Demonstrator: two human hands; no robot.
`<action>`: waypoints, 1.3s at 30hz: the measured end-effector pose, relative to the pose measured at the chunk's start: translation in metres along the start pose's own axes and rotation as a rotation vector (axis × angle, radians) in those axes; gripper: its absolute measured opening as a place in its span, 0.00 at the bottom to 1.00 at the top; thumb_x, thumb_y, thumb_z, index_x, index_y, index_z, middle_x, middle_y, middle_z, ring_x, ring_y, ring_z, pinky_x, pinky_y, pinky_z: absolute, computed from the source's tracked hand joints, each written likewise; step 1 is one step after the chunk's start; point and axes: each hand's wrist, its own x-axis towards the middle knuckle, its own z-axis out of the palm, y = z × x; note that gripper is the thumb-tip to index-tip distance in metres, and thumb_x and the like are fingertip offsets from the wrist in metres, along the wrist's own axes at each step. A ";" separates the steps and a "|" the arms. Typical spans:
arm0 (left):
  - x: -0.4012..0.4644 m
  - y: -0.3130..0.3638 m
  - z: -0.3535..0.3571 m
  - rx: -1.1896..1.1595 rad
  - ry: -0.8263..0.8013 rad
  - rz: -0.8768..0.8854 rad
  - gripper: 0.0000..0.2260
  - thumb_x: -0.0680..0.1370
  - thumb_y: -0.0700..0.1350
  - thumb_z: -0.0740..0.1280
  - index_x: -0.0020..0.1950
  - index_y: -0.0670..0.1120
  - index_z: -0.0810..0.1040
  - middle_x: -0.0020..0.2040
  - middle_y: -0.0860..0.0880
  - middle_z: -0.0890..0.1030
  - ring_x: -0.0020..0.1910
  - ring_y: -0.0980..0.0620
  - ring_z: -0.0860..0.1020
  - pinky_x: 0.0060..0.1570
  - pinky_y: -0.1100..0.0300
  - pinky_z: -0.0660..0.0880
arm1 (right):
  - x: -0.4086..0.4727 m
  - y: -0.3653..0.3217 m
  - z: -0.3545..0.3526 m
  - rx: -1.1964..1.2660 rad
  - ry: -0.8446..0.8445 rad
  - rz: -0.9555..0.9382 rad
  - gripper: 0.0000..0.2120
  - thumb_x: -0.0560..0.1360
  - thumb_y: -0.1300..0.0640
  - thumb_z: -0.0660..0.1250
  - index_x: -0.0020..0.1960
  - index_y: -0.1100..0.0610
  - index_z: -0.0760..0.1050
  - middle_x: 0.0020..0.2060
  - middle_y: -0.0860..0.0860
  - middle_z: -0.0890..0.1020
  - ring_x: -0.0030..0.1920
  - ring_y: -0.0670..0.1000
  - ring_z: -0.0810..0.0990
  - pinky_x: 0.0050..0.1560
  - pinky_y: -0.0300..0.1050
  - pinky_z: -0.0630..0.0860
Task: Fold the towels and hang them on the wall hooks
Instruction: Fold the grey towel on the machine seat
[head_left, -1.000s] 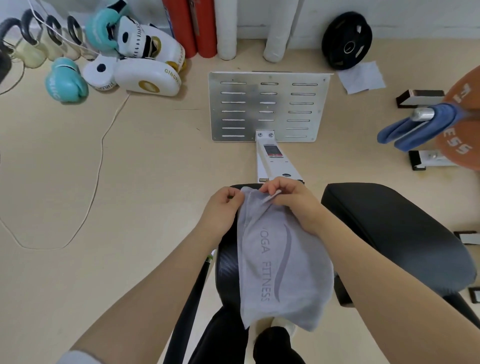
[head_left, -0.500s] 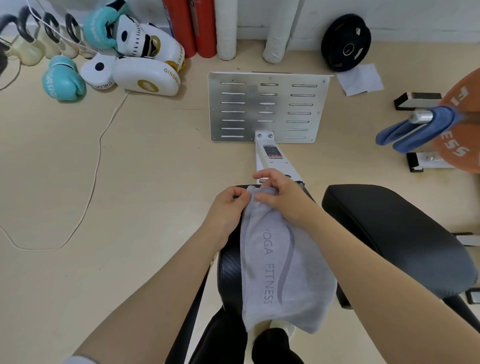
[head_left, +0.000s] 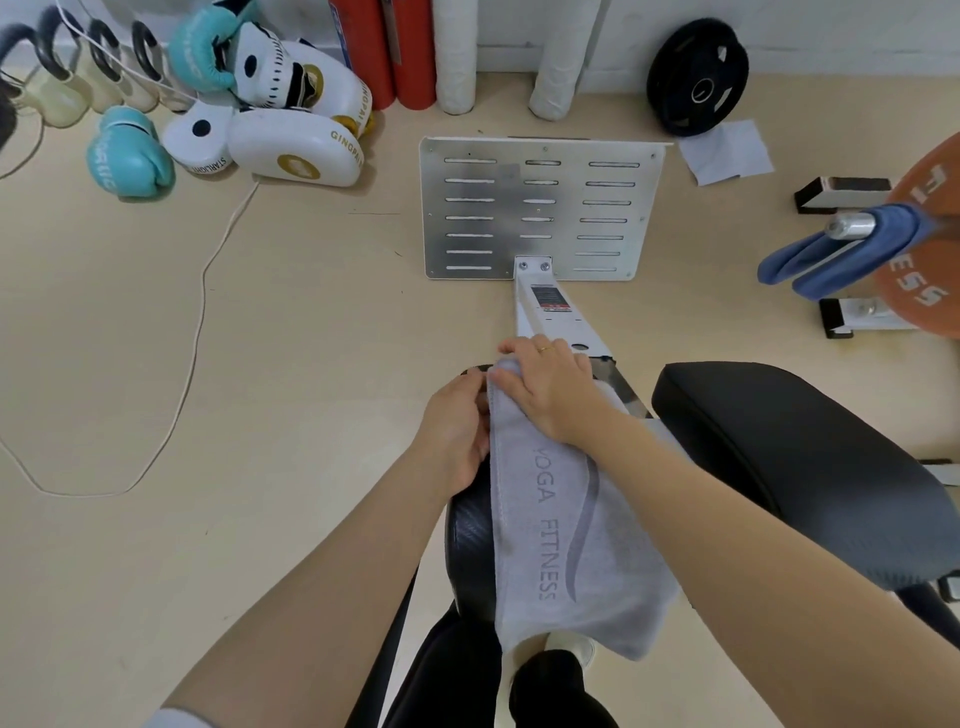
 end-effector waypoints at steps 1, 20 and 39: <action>0.000 0.000 0.000 0.038 -0.010 -0.002 0.15 0.81 0.48 0.56 0.49 0.42 0.79 0.43 0.44 0.82 0.41 0.50 0.80 0.48 0.57 0.77 | -0.001 0.001 0.002 0.041 0.014 0.053 0.22 0.80 0.44 0.51 0.70 0.53 0.61 0.66 0.53 0.68 0.67 0.56 0.63 0.67 0.52 0.56; -0.021 0.037 0.027 0.005 0.016 0.166 0.07 0.80 0.39 0.58 0.48 0.45 0.75 0.43 0.48 0.80 0.40 0.52 0.78 0.38 0.60 0.76 | -0.059 0.069 -0.062 0.978 -0.172 0.291 0.16 0.71 0.61 0.70 0.58 0.57 0.76 0.53 0.52 0.83 0.53 0.53 0.81 0.53 0.44 0.76; -0.140 -0.050 0.002 0.562 -0.146 0.593 0.14 0.70 0.27 0.58 0.33 0.42 0.77 0.33 0.52 0.81 0.38 0.55 0.79 0.45 0.66 0.74 | -0.191 0.073 -0.040 0.795 0.040 0.123 0.12 0.77 0.65 0.61 0.56 0.55 0.77 0.47 0.57 0.80 0.41 0.50 0.79 0.44 0.39 0.79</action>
